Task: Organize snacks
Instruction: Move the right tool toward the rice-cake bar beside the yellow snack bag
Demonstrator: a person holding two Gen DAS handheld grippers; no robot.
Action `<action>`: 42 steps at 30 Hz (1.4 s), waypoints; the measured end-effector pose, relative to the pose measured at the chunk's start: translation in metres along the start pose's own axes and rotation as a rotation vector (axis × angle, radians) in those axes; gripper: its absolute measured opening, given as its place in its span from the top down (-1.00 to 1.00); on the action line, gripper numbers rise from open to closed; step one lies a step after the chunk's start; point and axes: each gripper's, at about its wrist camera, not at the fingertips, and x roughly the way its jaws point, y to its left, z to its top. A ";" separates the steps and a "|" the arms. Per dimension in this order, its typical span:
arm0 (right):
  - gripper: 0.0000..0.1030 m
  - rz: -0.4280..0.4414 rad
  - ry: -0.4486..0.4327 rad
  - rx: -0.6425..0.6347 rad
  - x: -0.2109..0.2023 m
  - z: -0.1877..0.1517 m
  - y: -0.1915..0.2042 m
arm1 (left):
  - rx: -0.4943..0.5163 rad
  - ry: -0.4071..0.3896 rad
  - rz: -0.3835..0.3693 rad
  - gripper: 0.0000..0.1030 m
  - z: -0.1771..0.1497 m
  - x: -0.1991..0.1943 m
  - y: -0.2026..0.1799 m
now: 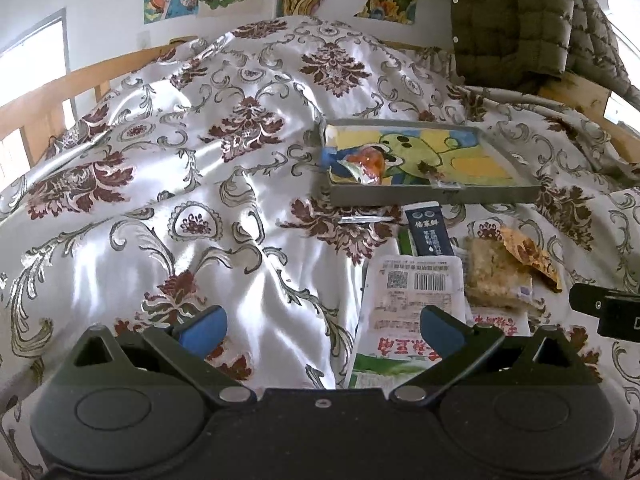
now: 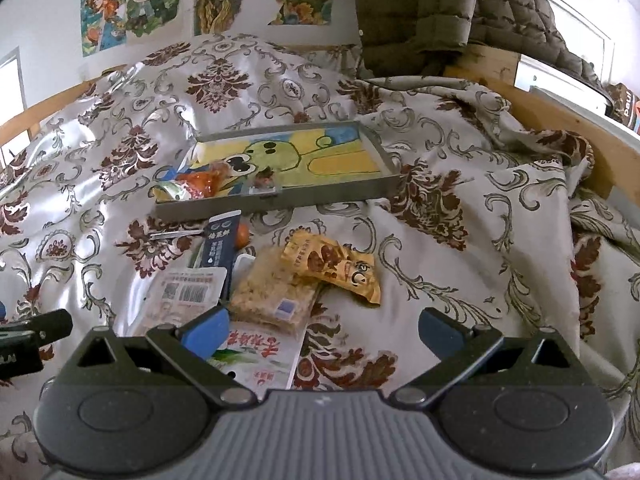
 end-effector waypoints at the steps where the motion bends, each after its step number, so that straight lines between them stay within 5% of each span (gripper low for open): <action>1: -1.00 0.001 0.003 -0.002 0.001 0.000 0.000 | 0.003 0.007 0.002 -0.98 -0.001 0.001 -0.001; 13: -1.00 0.071 0.075 0.044 0.014 0.004 -0.006 | -0.009 0.080 0.006 -0.98 -0.004 0.018 0.002; 21: -1.00 0.169 0.269 0.213 0.052 0.012 -0.034 | 0.035 0.114 -0.028 -0.99 -0.007 0.035 -0.010; 27: -1.00 0.216 0.337 0.243 0.076 0.016 -0.044 | 0.036 0.133 -0.047 -0.99 -0.008 0.048 -0.016; 42: -1.00 0.299 0.363 0.205 0.127 0.035 -0.046 | 0.141 0.162 -0.078 -0.99 -0.010 0.078 -0.041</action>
